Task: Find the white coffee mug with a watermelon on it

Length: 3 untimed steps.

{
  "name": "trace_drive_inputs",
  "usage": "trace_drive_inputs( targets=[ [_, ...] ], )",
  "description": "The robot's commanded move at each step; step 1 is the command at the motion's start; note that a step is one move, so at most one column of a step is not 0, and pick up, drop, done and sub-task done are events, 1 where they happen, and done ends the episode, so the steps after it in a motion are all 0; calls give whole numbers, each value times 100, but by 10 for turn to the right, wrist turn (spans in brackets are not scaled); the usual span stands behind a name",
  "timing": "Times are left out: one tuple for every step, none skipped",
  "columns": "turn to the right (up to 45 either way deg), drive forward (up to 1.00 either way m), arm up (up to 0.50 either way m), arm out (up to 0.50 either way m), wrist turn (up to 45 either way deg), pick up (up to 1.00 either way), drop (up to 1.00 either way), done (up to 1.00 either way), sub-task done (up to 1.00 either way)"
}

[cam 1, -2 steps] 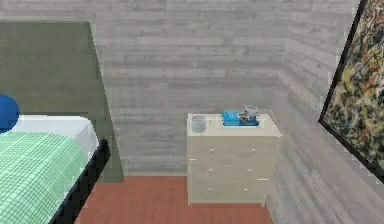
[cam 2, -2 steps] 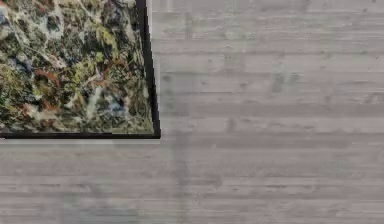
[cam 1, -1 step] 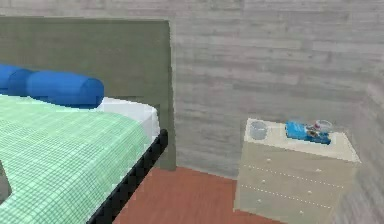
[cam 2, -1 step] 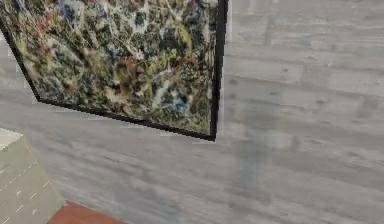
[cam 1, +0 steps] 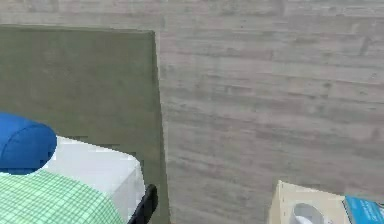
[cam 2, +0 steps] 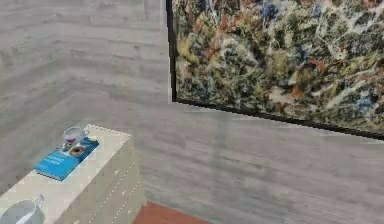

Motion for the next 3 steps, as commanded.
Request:
trace_drive_inputs(
  targets=[
    [450, 0, 0, 0, 0, 0, 0, 0, 0],
    [120, 0, 0, 0, 0, 0, 0, 0, 0],
    [0, 0, 0, 0, 0, 0, 0, 100, 0]
  ],
)
